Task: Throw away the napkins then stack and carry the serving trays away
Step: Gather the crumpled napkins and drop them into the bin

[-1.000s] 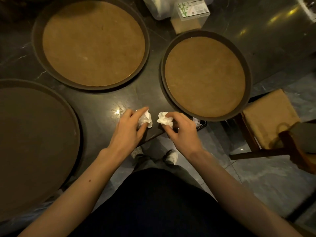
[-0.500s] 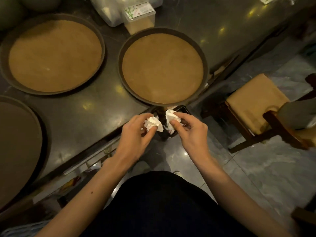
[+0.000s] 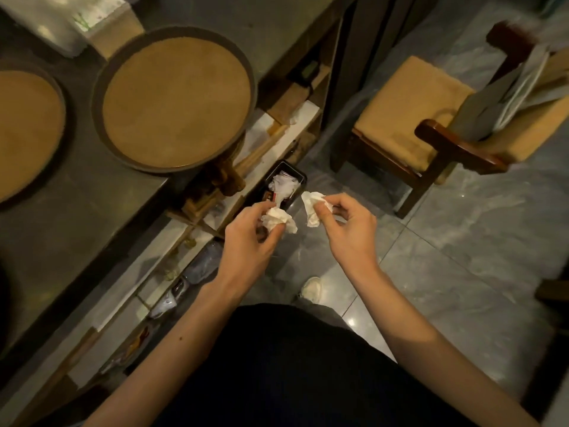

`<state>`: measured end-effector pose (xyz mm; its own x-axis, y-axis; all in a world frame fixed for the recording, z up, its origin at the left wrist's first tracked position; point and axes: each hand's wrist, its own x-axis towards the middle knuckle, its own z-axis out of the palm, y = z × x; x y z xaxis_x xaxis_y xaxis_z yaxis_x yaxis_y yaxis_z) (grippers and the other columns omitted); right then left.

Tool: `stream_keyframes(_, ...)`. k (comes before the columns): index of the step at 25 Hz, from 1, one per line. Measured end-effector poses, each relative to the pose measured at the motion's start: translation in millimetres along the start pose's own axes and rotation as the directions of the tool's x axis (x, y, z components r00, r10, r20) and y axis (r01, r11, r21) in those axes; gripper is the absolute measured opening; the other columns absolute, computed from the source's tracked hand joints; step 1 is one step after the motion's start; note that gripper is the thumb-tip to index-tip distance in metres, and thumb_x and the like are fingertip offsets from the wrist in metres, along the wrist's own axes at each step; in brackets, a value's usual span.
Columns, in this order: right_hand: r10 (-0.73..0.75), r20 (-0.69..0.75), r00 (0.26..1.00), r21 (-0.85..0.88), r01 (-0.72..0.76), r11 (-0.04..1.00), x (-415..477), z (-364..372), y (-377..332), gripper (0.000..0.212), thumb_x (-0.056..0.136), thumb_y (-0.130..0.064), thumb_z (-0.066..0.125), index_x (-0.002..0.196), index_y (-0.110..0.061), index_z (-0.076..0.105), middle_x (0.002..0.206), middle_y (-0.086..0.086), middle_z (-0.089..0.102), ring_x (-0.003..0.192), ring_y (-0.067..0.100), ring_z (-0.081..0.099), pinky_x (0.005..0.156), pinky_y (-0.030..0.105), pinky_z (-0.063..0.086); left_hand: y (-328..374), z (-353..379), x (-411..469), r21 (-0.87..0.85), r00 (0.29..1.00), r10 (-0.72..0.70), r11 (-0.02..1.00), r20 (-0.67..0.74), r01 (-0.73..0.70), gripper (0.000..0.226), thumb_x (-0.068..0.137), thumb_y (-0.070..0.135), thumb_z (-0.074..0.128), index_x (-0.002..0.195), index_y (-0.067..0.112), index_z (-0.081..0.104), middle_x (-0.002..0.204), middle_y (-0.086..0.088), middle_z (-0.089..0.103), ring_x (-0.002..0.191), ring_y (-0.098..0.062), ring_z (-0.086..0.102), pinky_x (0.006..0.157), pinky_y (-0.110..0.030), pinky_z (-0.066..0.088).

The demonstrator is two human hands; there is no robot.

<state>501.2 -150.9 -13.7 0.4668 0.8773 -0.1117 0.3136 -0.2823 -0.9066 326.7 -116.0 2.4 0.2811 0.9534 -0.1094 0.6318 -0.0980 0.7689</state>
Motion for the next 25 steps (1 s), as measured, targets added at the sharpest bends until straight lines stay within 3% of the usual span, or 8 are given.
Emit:
stream_keyframes(4,0.050,-0.030,0.998,0.022,-0.049,0.999,9.8,0.4,12.2,0.012,0.090,-0.025,0.068,0.093,-0.014,0.070,0.094,-0.002,0.070,0.091,0.008,0.063,0.073,0.006,0.045,1.5,10.3,14.2,-0.057,0.998,-0.031,0.998,0.051,0.034,0.040,0.090,0.030,0.065,0.128,0.023,0.057,0.119,0.006,0.062,0.105,-0.003,0.060,0.086,-0.019,0.053)
stream_keyframes(8,0.127,-0.027,0.992,0.052,-0.125,0.991,30.7,10.2,12.6,0.011,0.089,-0.021,0.070,0.100,-0.021,0.066,0.095,-0.018,0.065,0.092,-0.005,0.062,0.071,0.009,0.049,-17.8,14.9,44.0,-0.093,0.994,-0.086,0.991,0.068,0.092,0.039,0.089,0.035,0.064,0.126,0.026,0.058,0.117,0.008,0.065,0.110,-0.008,0.060,0.092,-0.035,0.053)
stream_keyframes(11,0.174,-0.011,0.985,0.019,-0.174,0.985,56.8,27.7,18.6,0.027,0.089,-0.018,0.070,0.115,-0.018,0.066,0.098,-0.023,0.061,0.089,-0.016,0.058,0.073,0.003,0.045,-33.0,18.3,71.4,-0.201,0.977,-0.183,0.958,0.110,0.203,0.037,0.089,0.031,0.066,0.124,0.023,0.060,0.116,0.006,0.066,0.106,-0.006,0.063,0.089,-0.030,0.055)
stream_keyframes(15,0.262,-0.025,0.965,-0.014,-0.262,0.965,94.2,58.5,40.1,0.025,0.087,-0.017,0.072,0.111,-0.013,0.069,0.096,-0.008,0.067,0.084,-0.004,0.062,0.069,0.003,0.045,-55.5,29.3,109.5,-0.255,0.943,-0.291,0.911,0.163,0.325,0.031,0.088,0.025,0.069,0.119,0.022,0.062,0.111,0.006,0.068,0.097,0.003,0.065,0.079,-0.013,0.053)
stream_keyframes(18,0.356,-0.036,0.934,0.034,-0.355,0.934,118.1,75.3,57.8,0.022,0.085,-0.013,0.073,0.107,-0.014,0.069,0.093,-0.010,0.066,0.080,-0.004,0.062,0.068,0.006,0.046,-75.0,43.7,136.9,-0.268,0.896,-0.392,0.858,0.209,0.438,0.032,0.087,0.021,0.070,0.118,0.018,0.062,0.100,0.013,0.066,0.086,0.014,0.062,0.071,-0.006,0.048)
stream_keyframes(22,0.418,0.001,0.909,0.012,-0.418,0.908,150.6,95.1,103.1,0.017,0.084,-0.012,0.074,0.099,-0.016,0.067,0.090,-0.009,0.066,0.081,0.004,0.064,0.075,0.019,0.054,-111.6,82.7,167.0,-0.250,0.772,-0.577,0.732,0.265,0.633,0.041,0.084,0.019,0.073,0.123,0.015,0.062,0.107,0.003,0.067,0.099,-0.008,0.066,0.077,-0.017,0.052)
stream_keyframes(25,0.505,0.053,0.862,-0.023,-0.504,0.863,178.6,111.5,150.7,0.017,0.084,-0.015,0.074,0.096,-0.019,0.063,0.090,-0.005,0.064,0.084,0.013,0.065,0.076,0.025,0.055,-140.2,121.9,190.3,-0.200,0.668,-0.699,0.637,0.256,0.744,0.037,0.086,0.019,0.071,0.121,0.014,0.061,0.109,-0.001,0.067,0.101,-0.016,0.064,0.076,-0.022,0.049)
